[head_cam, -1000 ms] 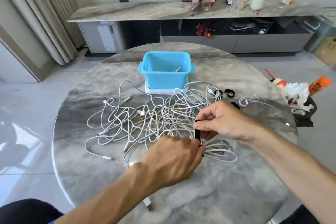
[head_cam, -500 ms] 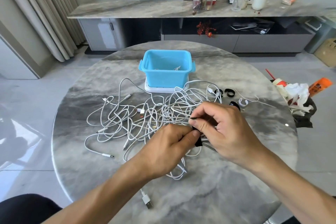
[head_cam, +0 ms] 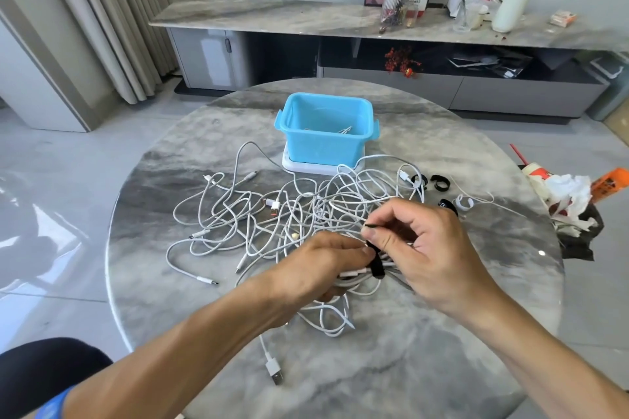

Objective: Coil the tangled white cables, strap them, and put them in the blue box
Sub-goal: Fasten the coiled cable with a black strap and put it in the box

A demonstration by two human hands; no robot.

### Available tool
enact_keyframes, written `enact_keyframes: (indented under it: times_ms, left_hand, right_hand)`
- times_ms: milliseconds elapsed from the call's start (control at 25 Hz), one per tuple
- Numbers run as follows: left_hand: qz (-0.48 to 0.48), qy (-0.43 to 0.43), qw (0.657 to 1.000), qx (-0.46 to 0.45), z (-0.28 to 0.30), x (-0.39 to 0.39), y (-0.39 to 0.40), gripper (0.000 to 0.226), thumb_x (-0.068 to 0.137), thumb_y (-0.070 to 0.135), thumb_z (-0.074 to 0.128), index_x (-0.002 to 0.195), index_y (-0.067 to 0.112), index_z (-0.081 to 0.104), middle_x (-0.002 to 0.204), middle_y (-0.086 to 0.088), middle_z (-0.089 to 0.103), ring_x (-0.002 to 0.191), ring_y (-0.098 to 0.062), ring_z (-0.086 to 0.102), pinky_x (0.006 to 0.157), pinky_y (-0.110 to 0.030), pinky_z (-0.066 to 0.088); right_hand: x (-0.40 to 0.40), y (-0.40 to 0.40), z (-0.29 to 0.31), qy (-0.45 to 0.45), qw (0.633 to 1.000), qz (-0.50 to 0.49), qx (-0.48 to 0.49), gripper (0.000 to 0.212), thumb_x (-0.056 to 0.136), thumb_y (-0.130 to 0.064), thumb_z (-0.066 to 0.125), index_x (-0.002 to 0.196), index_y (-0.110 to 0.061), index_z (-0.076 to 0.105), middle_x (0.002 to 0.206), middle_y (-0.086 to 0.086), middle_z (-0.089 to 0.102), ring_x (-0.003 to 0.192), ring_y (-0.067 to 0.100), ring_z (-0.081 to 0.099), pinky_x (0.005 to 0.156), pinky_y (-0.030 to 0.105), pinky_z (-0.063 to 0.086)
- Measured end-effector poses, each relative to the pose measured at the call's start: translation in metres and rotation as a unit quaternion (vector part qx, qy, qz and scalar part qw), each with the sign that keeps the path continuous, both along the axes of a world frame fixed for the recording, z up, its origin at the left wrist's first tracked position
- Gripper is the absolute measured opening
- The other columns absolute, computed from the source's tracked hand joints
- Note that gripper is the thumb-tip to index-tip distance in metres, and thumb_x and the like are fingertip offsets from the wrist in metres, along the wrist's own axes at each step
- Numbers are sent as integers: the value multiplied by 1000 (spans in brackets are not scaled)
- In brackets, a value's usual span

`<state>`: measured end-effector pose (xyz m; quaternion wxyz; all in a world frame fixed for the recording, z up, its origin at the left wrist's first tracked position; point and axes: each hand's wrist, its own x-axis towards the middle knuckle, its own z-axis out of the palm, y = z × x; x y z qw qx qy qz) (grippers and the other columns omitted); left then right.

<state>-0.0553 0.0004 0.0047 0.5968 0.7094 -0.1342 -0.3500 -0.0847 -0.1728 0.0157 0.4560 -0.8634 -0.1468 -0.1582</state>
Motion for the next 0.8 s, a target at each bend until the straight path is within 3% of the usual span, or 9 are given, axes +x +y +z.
enact_keyframes:
  times_ms: [120,240,320,480,560,640,800]
  left_hand:
    - [20,20,1000,-2,-2,1,-2,32,97,25,55,72,14,71,57,-3,40,47,-11,31,39,-18,22]
    - [58,37,997,17,-4,-1,-7,49,96,19,51,48,18,60,51,-4,43,40,-11,29,38,-17,19]
    - [75,57,995,16,-3,-3,-10,50,96,16,48,46,18,51,49,-2,42,39,-11,25,38,-16,16]
    - [99,70,993,12,0,-4,-12,42,95,15,49,53,18,52,49,-4,43,39,-12,25,39,-16,16]
    - [136,44,990,16,-3,-4,-14,16,93,16,53,77,15,55,51,-5,48,41,-14,33,37,-17,20]
    - [155,-10,988,0,-5,-4,-15,6,94,19,55,93,15,51,54,-3,53,47,-17,41,39,-20,28]
    - [49,-170,984,-4,0,-5,-8,8,87,28,55,94,27,51,68,0,63,63,-21,54,60,-35,44]
  right_hand:
    - [-5,7,-7,-15,998,-35,-52,10,92,-19,65,83,-21,60,68,-16,59,61,4,56,56,19,40]
    - [-10,21,-18,-76,961,-110,-241,14,97,-29,45,89,-19,53,66,-10,57,52,15,54,48,27,29]
    - [-8,22,-17,-92,946,-115,-288,18,97,-28,41,90,-16,53,59,-5,57,48,20,54,48,27,23]
    - [-2,19,-14,-94,952,-104,-273,19,97,-30,40,91,-16,52,53,-3,57,46,23,56,46,28,20]
    - [-1,22,-17,-80,953,-105,-271,20,97,-33,37,92,-18,49,53,-1,57,45,24,56,43,28,22]
    - [2,22,-19,-69,957,-124,-254,19,98,-35,35,93,-20,45,55,0,59,46,26,58,41,29,29]
    - [7,13,-17,-58,969,-141,-192,18,97,-37,34,93,-21,43,61,-2,60,53,29,60,44,36,42]
